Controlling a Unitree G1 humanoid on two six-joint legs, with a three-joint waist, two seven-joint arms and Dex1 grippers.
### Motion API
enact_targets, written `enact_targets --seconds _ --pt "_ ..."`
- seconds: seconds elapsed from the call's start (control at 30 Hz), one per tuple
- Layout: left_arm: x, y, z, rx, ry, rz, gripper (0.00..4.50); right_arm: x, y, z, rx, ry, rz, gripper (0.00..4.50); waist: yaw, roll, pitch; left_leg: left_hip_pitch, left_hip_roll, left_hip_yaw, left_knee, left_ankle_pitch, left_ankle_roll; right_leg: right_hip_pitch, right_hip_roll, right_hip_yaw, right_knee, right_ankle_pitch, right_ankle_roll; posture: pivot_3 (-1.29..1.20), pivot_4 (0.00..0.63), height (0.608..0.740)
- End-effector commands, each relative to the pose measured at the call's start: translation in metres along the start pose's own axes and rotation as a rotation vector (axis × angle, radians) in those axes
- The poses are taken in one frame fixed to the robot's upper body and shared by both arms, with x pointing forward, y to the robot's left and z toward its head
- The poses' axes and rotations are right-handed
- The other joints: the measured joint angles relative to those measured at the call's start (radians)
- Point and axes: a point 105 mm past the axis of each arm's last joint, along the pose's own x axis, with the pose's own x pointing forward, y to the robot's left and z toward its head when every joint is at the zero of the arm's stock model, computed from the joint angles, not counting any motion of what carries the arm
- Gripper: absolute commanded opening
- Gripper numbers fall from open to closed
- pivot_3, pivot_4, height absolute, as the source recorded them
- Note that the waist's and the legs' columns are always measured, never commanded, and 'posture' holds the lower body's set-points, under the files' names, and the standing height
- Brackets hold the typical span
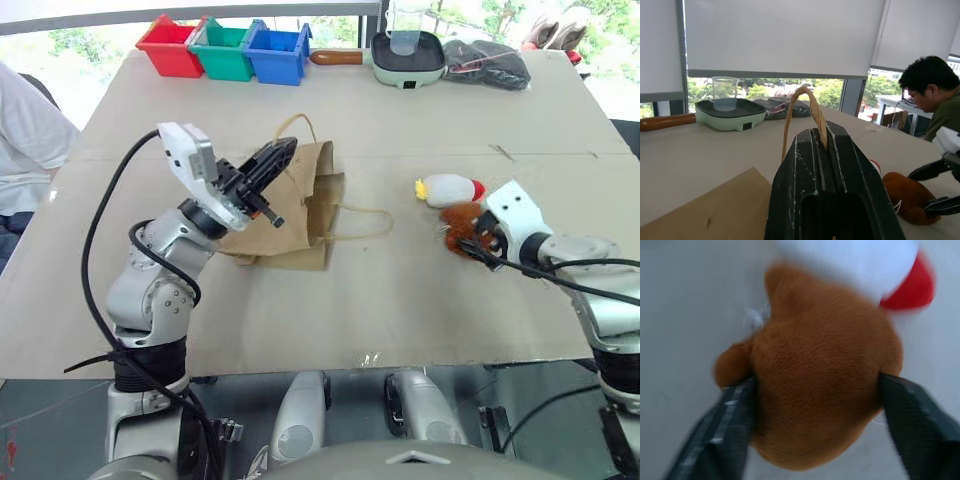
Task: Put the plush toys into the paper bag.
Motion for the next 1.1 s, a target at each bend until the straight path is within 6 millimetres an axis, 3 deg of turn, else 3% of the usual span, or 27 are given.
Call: enact_targets --seconds 0.03,0.17,0.23,0.3,0.43,0.6,0.7,0.77,0.8,0.83,0.97,1.1 --pt "0.001 -0.006 0.013 0.014 -0.049 -0.049 0.00 0.000 0.003 0.001 -0.019 -0.023 0.009 1.82 0.001 0.000 0.000 0.000 0.000 0.000 0.000 0.000 0.000 0.000 0.000 0.000 0.000 0.000 0.000 0.00 0.150 0.740" --pt "0.000 -0.013 0.019 -0.033 -0.079 -0.115 0.00 -0.018 0.018 0.039 -0.067 -0.254 0.117 0.14 0.005 0.000 0.000 -0.001 0.000 0.000 0.001 0.000 0.000 0.000 0.000 0.000 -0.001 0.000 0.000 0.00 0.150 0.740" --pt "0.000 -0.016 0.024 -0.066 -0.098 -0.143 0.00 -0.034 0.040 0.069 -0.084 -0.414 0.247 0.04 0.004 0.000 0.000 -0.001 0.000 0.000 0.001 0.000 0.000 0.000 0.000 -0.001 -0.001 0.000 0.000 0.00 0.150 0.740" --pt "0.000 -0.017 0.026 -0.083 -0.099 -0.159 0.00 -0.039 0.055 0.086 -0.089 -0.486 0.322 0.04 -0.001 0.000 0.001 -0.001 0.001 -0.001 0.001 0.000 0.000 0.000 0.000 -0.001 0.000 0.000 0.000 0.00 0.150 0.740" --pt "0.003 -0.023 0.023 -0.104 -0.074 -0.208 0.00 -0.006 0.093 0.126 -0.230 -0.546 0.421 0.04 -0.018 0.000 0.001 0.000 0.001 -0.001 0.001 0.000 0.000 0.000 0.001 -0.001 0.001 0.000 0.000 0.00 0.150 0.740" --pt "0.017 -0.028 0.022 -0.100 -0.075 -0.256 0.00 0.043 0.141 0.155 -0.351 -0.541 0.561 0.04 -0.015 0.000 0.001 -0.001 0.001 -0.002 0.001 0.000 0.000 0.000 0.001 -0.002 0.001 0.000 0.000 0.00 0.150 0.740" --pt "0.021 -0.030 0.019 -0.086 -0.066 -0.276 0.00 0.059 0.162 0.166 -0.378 -0.550 0.657 0.04 -0.016 0.000 0.001 -0.001 0.001 -0.001 0.001 0.000 0.000 0.000 0.000 -0.002 0.000 0.000 0.000 0.00 0.150 0.740" --pt "0.021 -0.029 0.017 -0.077 -0.065 -0.267 0.00 0.067 0.168 0.171 -0.348 -0.569 0.718 0.68 -0.014 0.000 0.002 -0.001 0.000 -0.001 0.000 0.000 0.000 0.000 0.000 -0.002 -0.001 0.000 0.000 0.00 0.150 0.740" --pt "0.019 -0.027 0.017 -0.070 -0.064 -0.257 0.00 0.068 0.168 0.171 -0.326 -0.575 0.748 1.26 -0.014 0.000 0.002 -0.002 0.000 -0.001 0.000 0.000 0.000 0.000 0.000 -0.002 -0.001 0.000 0.000 0.00 0.150 0.740" --pt "0.017 -0.025 0.017 -0.064 -0.065 -0.243 0.00 0.068 0.165 0.171 -0.305 -0.589 0.751 1.26 -0.012 0.000 0.002 -0.002 0.000 -0.001 0.000 0.000 0.000 0.000 0.000 -0.002 -0.001 0.000 0.000 0.00 0.150 0.740" --pt "0.002 -0.017 0.020 -0.052 -0.067 -0.183 0.00 0.049 0.142 0.165 -0.227 -0.661 0.751 2.91 -0.012 0.000 0.002 -0.002 0.000 -0.002 0.000 0.000 0.000 0.000 -0.001 -0.002 -0.001 0.000 0.000 0.00 0.150 0.740" --pt "-0.015 -0.010 0.019 -0.032 -0.050 -0.112 0.00 0.029 0.110 0.142 -0.216 -0.655 0.666 2.91 -0.010 0.000 0.002 -0.002 0.000 -0.002 0.000 0.000 0.000 0.000 -0.001 -0.003 0.000 0.000 0.000 0.00 0.150 0.740"
